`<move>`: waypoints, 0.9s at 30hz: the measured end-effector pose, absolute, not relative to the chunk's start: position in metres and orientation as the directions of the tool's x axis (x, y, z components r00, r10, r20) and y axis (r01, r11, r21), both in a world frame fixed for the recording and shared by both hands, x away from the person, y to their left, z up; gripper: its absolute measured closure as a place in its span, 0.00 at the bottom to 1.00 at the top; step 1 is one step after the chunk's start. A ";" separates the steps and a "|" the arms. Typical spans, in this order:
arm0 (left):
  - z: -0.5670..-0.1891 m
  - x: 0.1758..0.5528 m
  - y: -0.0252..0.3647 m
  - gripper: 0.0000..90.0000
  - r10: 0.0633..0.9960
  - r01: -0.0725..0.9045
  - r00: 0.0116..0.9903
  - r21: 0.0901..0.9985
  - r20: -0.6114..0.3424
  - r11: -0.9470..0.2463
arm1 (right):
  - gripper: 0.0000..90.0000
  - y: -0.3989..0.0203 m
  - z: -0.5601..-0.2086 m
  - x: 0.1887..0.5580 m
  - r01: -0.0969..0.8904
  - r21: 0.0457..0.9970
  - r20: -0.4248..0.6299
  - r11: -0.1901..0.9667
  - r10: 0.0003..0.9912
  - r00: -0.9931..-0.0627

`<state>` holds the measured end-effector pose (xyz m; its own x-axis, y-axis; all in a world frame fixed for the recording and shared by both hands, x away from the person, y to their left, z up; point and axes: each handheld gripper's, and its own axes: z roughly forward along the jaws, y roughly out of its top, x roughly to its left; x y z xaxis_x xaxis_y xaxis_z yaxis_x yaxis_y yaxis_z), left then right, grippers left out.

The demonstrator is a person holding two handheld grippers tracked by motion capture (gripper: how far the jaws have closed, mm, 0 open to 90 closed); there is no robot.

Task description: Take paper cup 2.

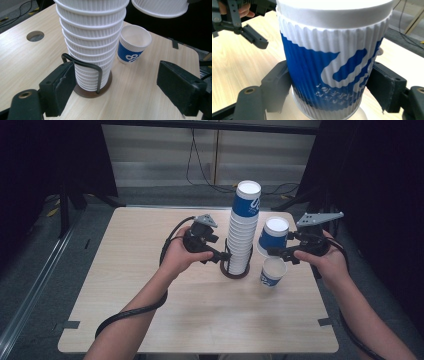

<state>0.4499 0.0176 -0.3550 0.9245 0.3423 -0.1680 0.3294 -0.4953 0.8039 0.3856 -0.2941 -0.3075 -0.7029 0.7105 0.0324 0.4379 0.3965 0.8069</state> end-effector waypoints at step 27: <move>-0.365 0.434 0.036 0.18 0.325 0.319 0.931 0.800 -0.166 -0.508 | 0.26 -0.271 -0.348 0.377 0.450 0.749 0.045 0.486 0.640 -0.767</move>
<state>0.4340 0.0357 -0.3647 0.9312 0.3247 -0.1656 0.3193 -0.5075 0.8003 0.3767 -0.2709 -0.3478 -0.7670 0.6401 0.0452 0.4501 0.4864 0.7489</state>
